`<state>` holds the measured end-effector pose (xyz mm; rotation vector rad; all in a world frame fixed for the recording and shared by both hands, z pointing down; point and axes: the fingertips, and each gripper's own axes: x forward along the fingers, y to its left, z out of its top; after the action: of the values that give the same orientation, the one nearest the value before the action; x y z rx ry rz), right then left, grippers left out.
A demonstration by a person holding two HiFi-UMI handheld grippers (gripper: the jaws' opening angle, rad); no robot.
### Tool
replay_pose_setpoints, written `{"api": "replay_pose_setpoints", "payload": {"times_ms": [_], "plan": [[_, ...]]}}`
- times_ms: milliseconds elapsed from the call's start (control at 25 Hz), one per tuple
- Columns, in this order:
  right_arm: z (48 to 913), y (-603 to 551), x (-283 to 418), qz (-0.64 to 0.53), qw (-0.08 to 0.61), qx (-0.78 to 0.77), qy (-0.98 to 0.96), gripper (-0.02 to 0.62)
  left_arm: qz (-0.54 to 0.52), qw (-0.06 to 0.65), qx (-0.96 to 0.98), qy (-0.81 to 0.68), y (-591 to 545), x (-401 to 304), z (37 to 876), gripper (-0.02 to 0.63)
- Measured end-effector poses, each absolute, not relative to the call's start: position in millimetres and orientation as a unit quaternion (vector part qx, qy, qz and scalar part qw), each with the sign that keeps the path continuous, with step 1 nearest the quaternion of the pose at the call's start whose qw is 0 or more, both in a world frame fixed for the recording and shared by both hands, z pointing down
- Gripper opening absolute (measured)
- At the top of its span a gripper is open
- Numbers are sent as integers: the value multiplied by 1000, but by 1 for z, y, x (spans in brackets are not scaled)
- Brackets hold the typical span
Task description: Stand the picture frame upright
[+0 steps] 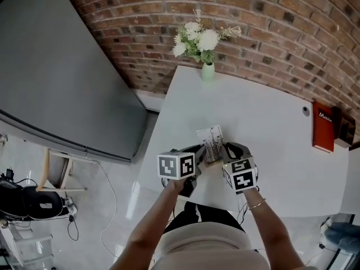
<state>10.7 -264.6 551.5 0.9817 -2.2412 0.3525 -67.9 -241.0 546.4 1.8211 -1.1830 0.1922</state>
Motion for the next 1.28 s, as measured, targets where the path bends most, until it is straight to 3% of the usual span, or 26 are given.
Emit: {"api": "replay_pose_setpoints", "payload": {"times_ms": [1280], "plan": [[552,-211,41,146,269,473,-826,49,231,214,879,-359,-223,-36,531,35]]}}
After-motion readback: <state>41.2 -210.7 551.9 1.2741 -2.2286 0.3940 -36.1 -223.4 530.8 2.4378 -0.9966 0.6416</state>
